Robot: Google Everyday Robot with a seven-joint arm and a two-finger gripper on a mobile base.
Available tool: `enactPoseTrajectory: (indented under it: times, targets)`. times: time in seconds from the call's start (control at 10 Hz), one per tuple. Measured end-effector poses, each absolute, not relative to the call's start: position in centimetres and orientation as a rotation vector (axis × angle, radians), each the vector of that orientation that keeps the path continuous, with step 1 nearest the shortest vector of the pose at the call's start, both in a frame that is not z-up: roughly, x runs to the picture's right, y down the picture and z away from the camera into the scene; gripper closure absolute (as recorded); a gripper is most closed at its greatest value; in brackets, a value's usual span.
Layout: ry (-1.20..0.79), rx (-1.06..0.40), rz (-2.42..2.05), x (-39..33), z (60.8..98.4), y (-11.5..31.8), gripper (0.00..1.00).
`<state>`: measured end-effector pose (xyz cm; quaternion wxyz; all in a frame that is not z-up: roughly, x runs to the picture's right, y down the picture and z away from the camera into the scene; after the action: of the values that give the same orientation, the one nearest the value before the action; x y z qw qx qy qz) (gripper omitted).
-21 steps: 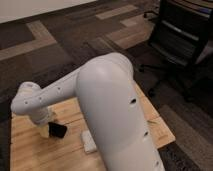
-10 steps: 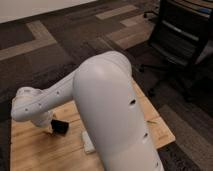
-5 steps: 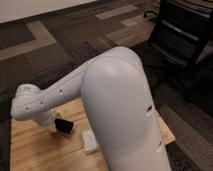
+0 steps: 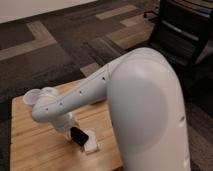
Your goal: Place the eraser on the white sponge
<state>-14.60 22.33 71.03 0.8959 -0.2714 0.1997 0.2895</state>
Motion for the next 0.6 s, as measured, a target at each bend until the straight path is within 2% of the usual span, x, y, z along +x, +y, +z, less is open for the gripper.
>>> enactPoseTrajectory:
  times: [0.6]
  targets:
    - [0.491,-0.533,0.776,-11.2,69.7,23.4,1.00]
